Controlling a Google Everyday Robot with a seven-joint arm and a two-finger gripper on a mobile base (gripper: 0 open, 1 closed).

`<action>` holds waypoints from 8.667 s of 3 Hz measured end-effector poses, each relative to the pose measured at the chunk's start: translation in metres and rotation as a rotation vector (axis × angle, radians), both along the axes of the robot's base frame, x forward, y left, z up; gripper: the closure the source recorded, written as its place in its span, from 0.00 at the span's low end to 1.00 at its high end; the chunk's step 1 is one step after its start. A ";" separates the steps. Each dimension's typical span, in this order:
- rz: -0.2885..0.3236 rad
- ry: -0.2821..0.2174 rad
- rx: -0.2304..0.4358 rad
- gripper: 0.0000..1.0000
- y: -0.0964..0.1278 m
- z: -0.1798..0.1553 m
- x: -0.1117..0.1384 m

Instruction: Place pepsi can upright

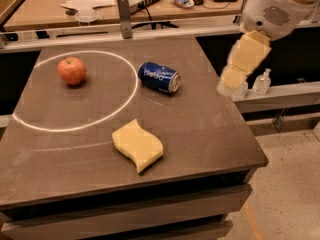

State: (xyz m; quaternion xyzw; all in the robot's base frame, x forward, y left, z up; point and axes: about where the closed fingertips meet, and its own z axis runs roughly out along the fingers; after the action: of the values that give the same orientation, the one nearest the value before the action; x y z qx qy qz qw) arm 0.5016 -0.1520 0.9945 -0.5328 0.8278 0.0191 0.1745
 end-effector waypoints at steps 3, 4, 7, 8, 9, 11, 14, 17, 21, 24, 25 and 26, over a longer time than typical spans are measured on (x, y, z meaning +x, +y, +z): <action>-0.133 -0.002 0.009 0.00 0.039 -0.003 0.040; -0.162 0.032 0.004 0.00 0.057 -0.022 0.069; -0.162 0.142 -0.044 0.00 0.133 -0.094 0.133; -0.140 0.173 -0.051 0.00 0.160 -0.110 0.143; -0.113 0.192 -0.067 0.15 0.180 -0.122 0.150; -0.072 0.214 -0.096 0.70 0.193 -0.143 0.155; 0.099 0.027 0.209 1.00 0.207 -0.036 0.147; 0.368 0.008 0.885 1.00 0.206 0.003 0.119; 0.473 0.037 1.137 0.69 0.174 -0.063 0.104; 0.504 0.086 1.221 0.00 0.166 -0.072 0.105; 0.503 0.085 1.199 0.00 0.159 -0.074 0.101; 0.394 0.026 1.118 0.00 0.115 -0.071 0.097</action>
Offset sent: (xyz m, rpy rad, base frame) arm 0.0325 0.0303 -0.0042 -0.0016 0.0053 -0.0964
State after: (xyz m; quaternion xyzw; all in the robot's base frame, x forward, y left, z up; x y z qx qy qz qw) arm 0.5984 -0.0375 0.9235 -0.5034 0.5800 0.4907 0.4117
